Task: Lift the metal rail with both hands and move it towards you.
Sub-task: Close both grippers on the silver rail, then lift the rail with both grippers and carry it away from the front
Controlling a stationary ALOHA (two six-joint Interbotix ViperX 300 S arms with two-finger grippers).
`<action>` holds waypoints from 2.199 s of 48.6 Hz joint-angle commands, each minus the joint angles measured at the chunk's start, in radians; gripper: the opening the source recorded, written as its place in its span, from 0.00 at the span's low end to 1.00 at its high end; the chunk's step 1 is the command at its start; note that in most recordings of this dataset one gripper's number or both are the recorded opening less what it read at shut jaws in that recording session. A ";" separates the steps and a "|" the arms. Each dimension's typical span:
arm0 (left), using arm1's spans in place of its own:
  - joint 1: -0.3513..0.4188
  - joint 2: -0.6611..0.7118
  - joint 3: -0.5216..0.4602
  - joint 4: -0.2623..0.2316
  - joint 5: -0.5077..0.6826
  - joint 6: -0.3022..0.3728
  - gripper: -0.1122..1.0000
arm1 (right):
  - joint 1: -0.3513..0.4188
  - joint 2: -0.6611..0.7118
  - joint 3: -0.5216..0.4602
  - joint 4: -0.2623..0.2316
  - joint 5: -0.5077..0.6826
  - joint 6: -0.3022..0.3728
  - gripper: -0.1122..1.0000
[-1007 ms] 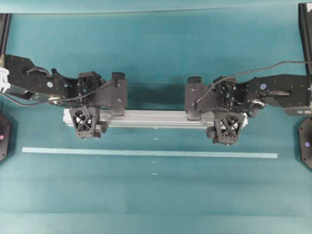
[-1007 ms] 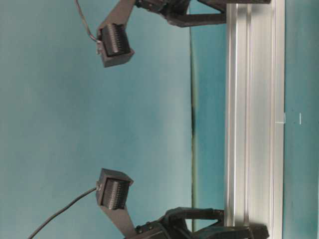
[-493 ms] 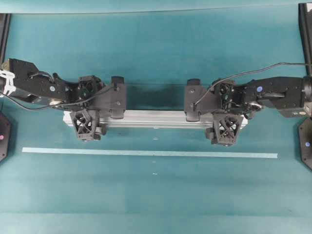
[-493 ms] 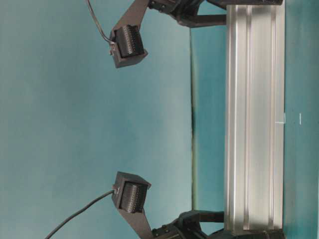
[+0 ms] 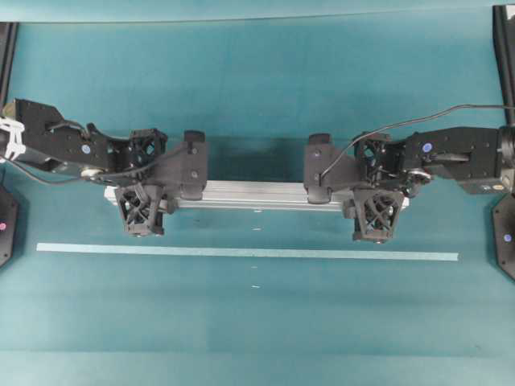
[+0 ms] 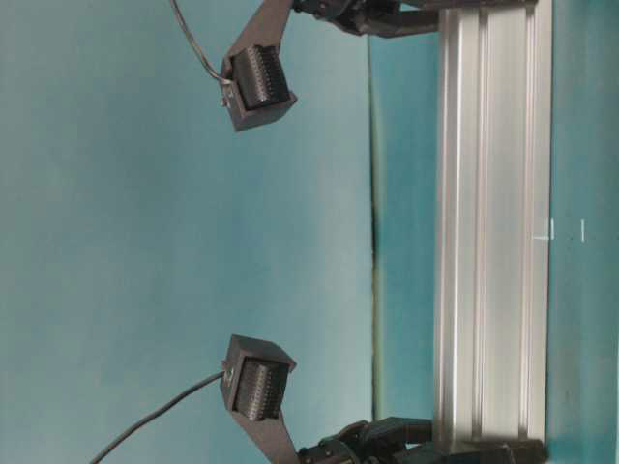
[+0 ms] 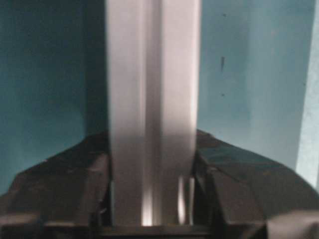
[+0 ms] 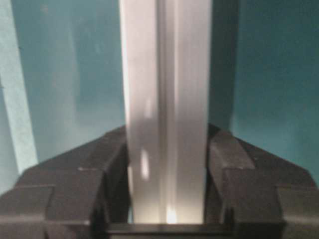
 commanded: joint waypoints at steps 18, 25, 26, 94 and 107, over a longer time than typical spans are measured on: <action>0.003 -0.021 -0.012 0.003 0.006 -0.005 0.38 | -0.005 0.000 -0.014 0.011 0.008 0.000 0.46; 0.003 -0.086 -0.038 0.003 0.071 -0.008 0.38 | -0.017 -0.052 -0.057 0.009 0.103 0.002 0.46; 0.003 -0.098 -0.043 0.003 0.086 -0.008 0.38 | -0.018 -0.061 -0.066 0.009 0.121 0.002 0.46; -0.060 -0.445 -0.649 0.002 0.811 -0.104 0.38 | 0.043 -0.244 -0.834 0.011 1.057 0.287 0.46; -0.063 -0.443 -0.663 0.002 0.847 -0.132 0.38 | 0.043 -0.241 -0.834 0.011 1.057 0.287 0.46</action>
